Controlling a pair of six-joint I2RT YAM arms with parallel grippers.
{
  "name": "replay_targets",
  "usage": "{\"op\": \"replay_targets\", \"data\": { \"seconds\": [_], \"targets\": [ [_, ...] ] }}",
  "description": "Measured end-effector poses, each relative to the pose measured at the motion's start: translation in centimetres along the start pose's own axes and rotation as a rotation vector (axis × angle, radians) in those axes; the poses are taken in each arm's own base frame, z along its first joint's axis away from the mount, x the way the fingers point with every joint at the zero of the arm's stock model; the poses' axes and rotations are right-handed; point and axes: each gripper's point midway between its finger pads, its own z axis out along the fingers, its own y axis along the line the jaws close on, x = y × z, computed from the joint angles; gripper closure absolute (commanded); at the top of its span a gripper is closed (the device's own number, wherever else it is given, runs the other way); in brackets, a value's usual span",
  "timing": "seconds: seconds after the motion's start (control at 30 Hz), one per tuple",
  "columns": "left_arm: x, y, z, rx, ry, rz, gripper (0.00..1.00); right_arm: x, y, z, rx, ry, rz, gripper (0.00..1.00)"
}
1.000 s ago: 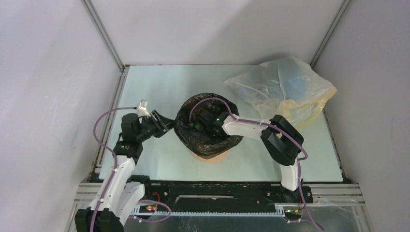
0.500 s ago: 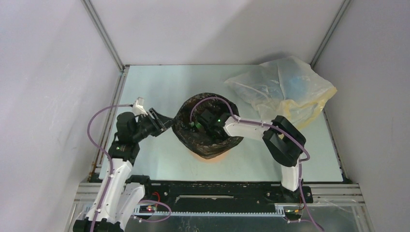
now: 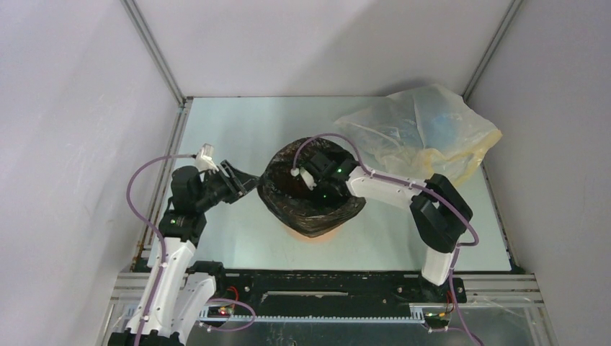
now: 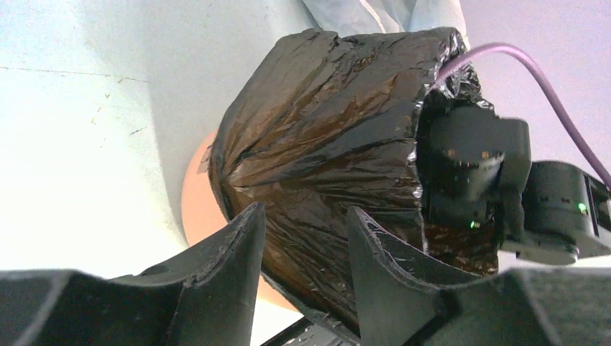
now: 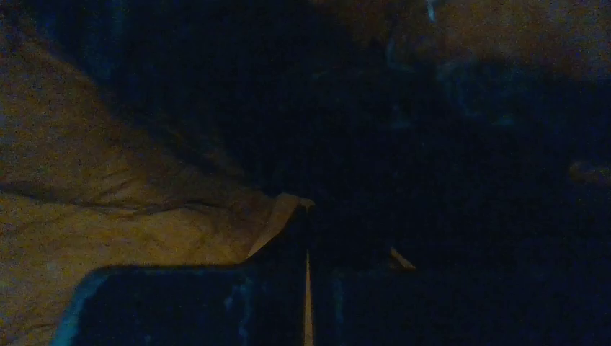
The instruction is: Put the trash bags into the trash bin
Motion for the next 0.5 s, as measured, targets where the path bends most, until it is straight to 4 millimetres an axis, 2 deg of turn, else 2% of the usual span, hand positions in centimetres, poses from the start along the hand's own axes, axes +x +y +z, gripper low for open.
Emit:
{"op": "replay_targets", "data": {
  "seconds": [0.17,0.23,0.4,0.5],
  "targets": [
    [0.0,0.0,-0.1,-0.001,0.0,0.002,0.47,0.2,-3.2,-0.2,0.102,0.022,0.064,1.0],
    [0.0,0.0,-0.1,-0.002,0.0,0.002,0.47,0.2,-3.5,-0.2,0.141,0.027,0.06,1.0],
    [0.1,0.1,-0.1,-0.006,0.004,0.006,0.47,0.4,-1.7,-0.2,0.144,0.04,0.01,1.0],
    [0.1,0.1,-0.1,-0.006,0.004,0.006,0.47,0.4,1.0,-0.1,0.113,0.041,-0.055,1.0]
  ]
}}
